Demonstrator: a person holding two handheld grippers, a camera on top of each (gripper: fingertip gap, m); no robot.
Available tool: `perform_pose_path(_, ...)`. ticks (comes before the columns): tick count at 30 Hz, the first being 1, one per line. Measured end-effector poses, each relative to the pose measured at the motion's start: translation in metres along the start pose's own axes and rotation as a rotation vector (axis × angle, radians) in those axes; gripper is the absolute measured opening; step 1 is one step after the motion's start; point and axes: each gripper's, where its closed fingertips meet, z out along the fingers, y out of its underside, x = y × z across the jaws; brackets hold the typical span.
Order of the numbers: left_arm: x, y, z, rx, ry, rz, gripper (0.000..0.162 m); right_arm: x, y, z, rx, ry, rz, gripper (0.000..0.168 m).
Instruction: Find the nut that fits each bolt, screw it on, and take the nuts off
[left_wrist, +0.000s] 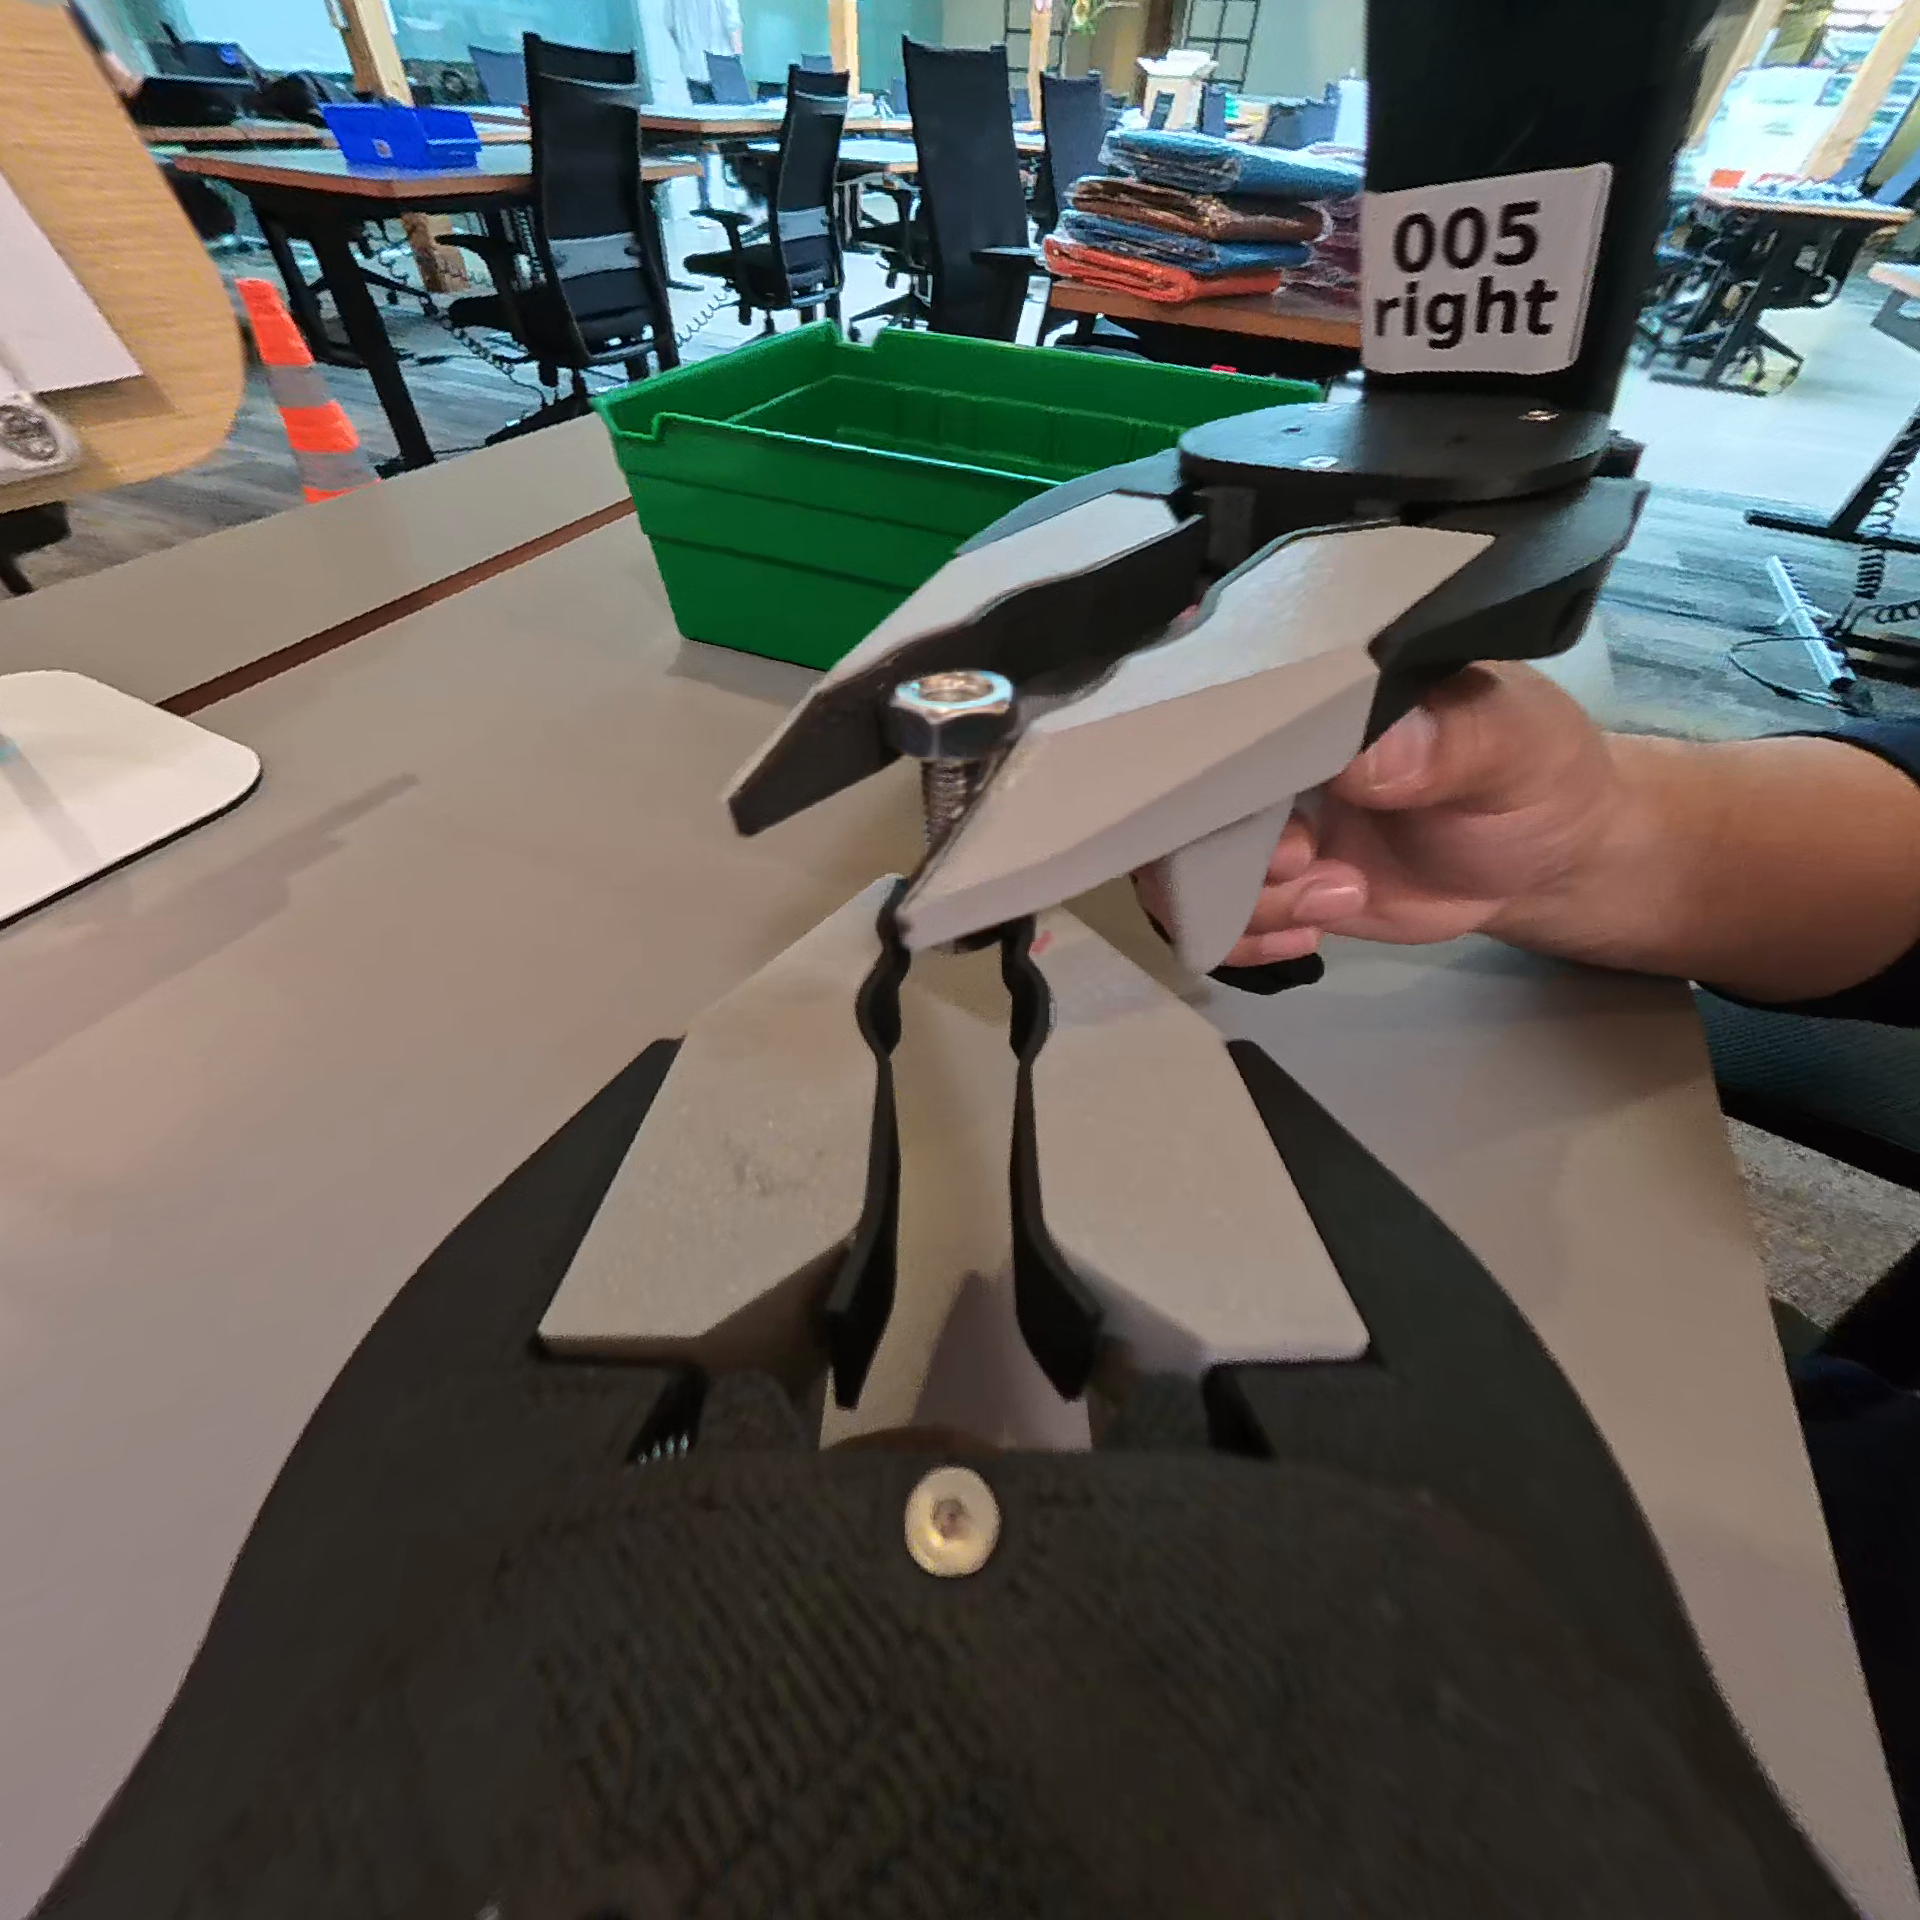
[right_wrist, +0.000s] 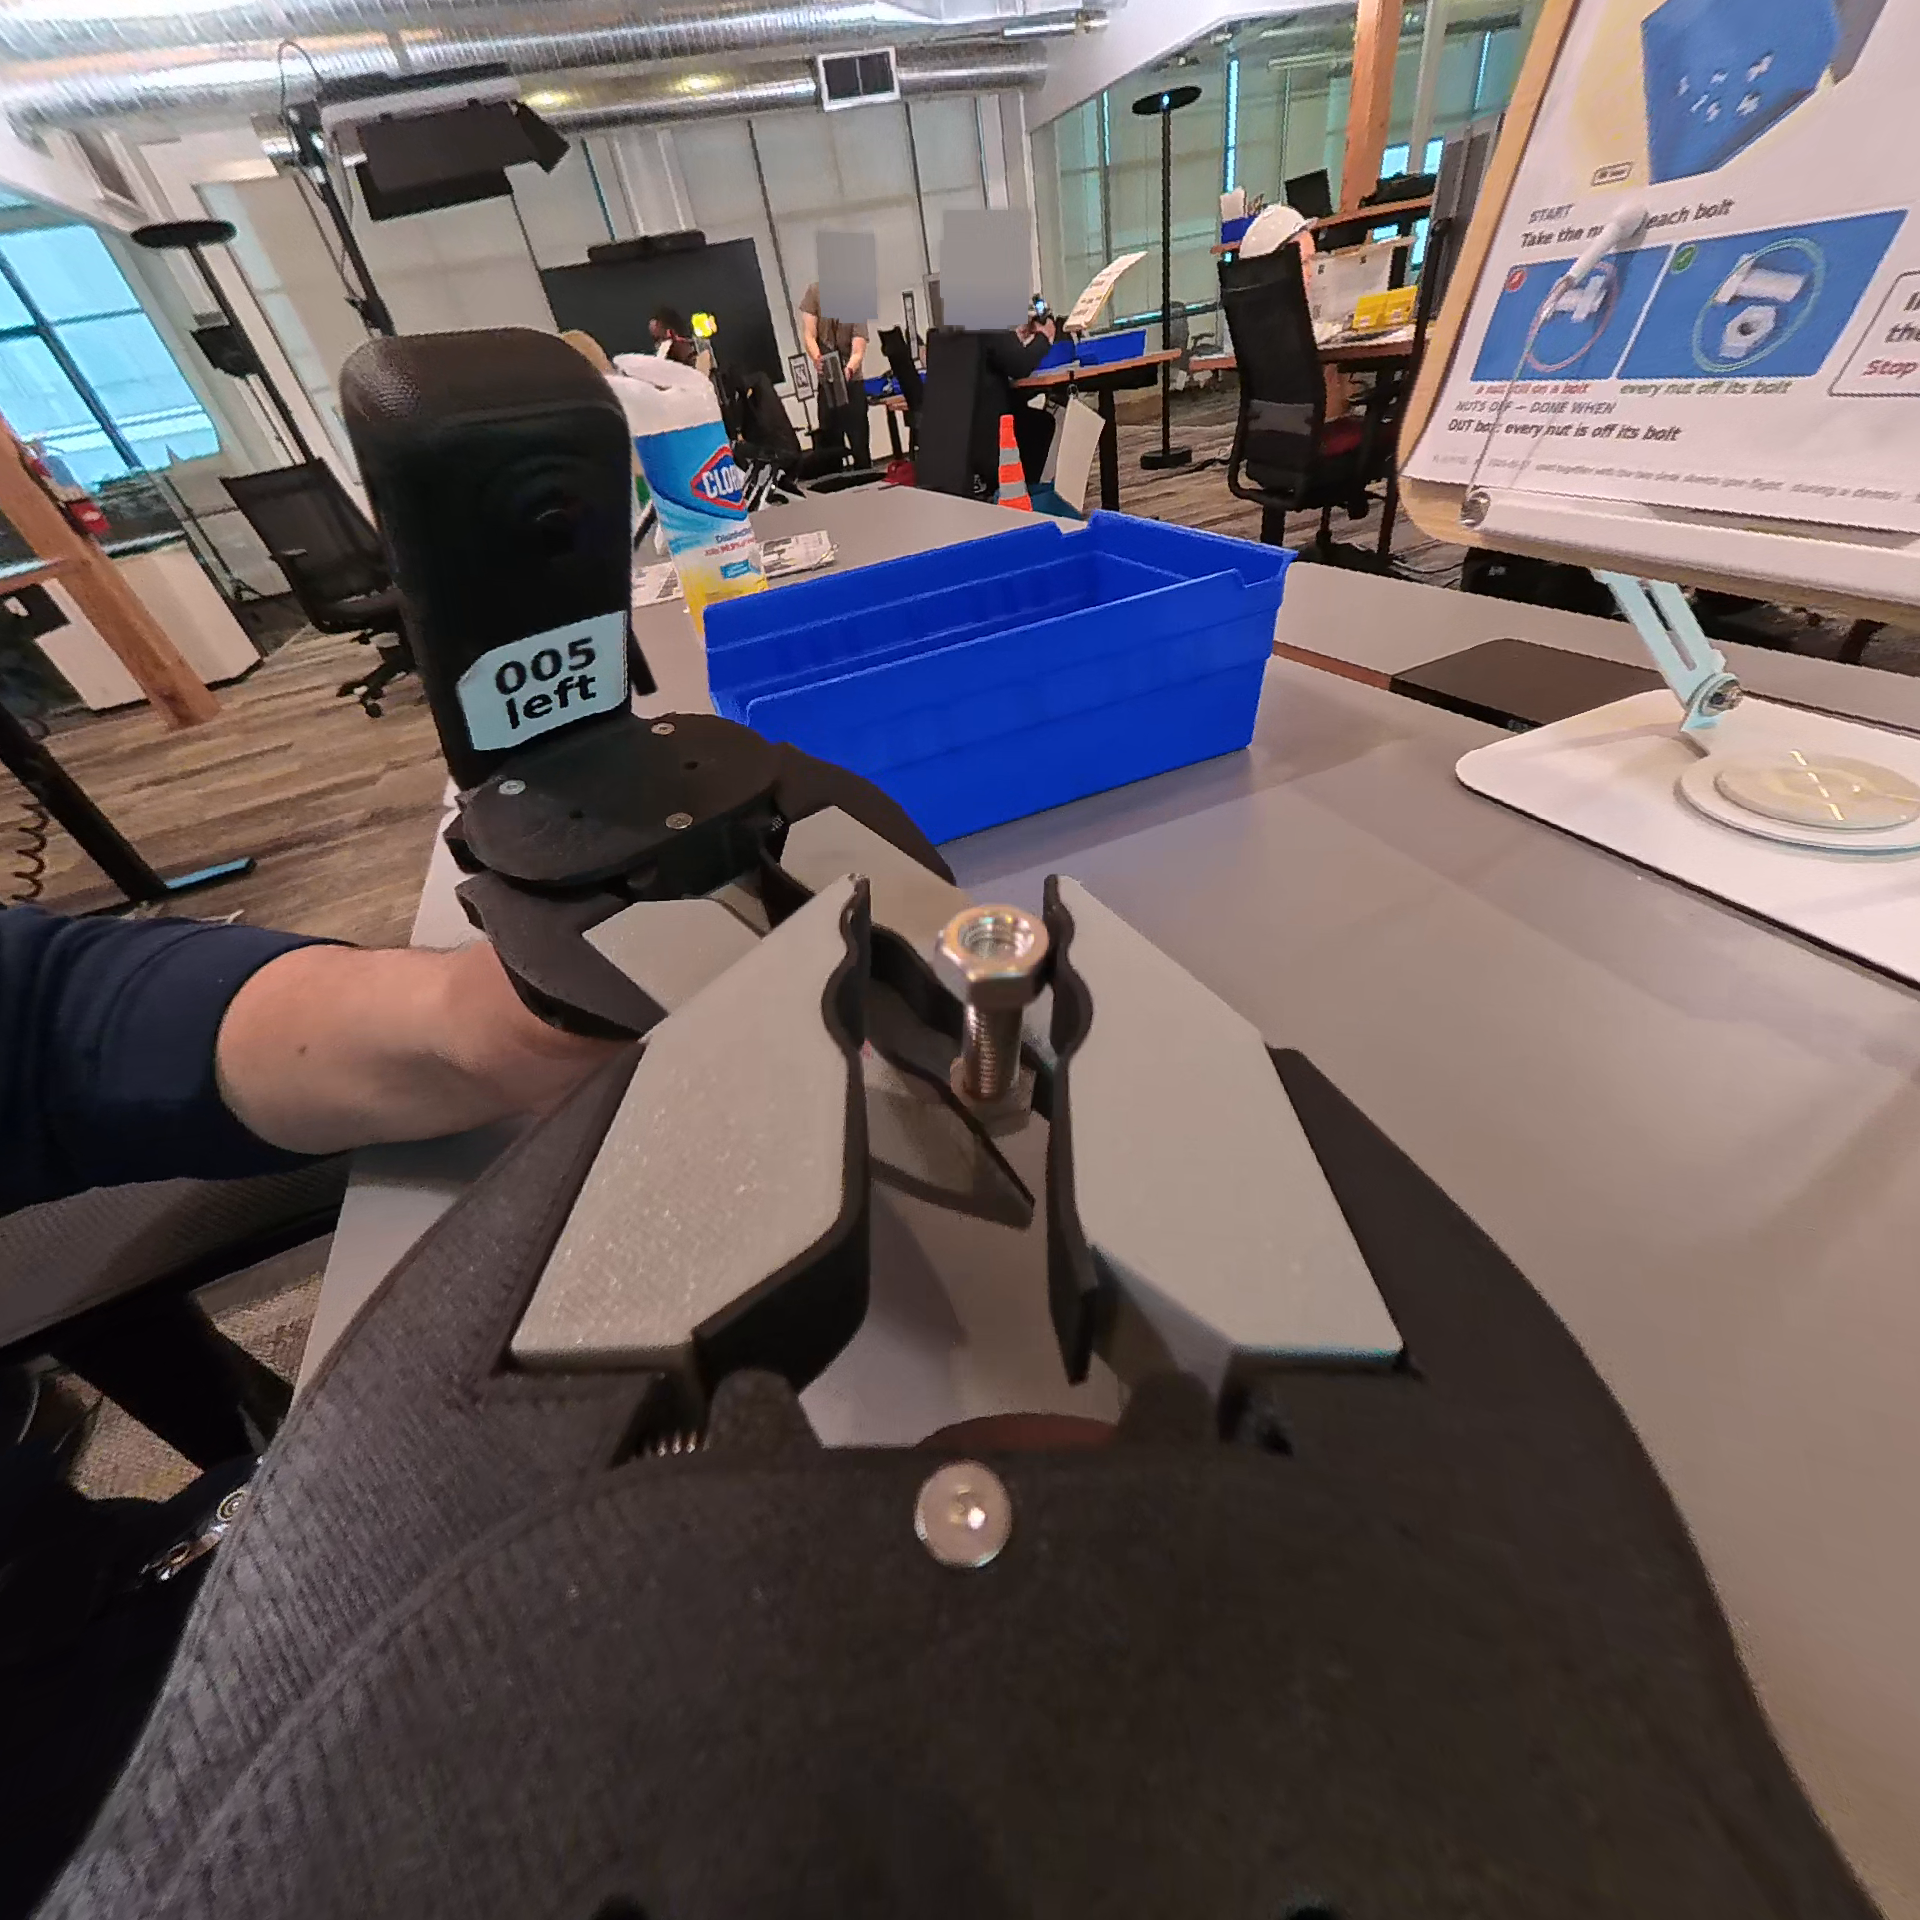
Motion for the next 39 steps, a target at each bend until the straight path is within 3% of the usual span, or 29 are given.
perform_pose_path(16, -0.017, -0.003, -0.008, 0.023, -0.051, -0.049, 0.015, 0.006, -0.005, -0.007, 0.015, 0.038, -0.018, 0.033)
perform_pose_path(24, -0.002, 0.001, 0.0, -0.007, -0.008, -0.01, 0.015, 0.001, 0.001, 0.0, -0.003, 0.014, -0.008, 0.031)
perform_pose_path(29, 0.005, 0.002, 0.003, -0.012, 0.009, 0.007, 0.015, 0.001, 0.002, 0.0, -0.007, 0.015, -0.018, 0.013)
perform_pose_path(39, 0.006, 0.0, 0.001, 0.0, 0.028, 0.001, 0.015, 0.007, -0.002, -0.005, -0.002, 0.038, -0.024, 0.013)
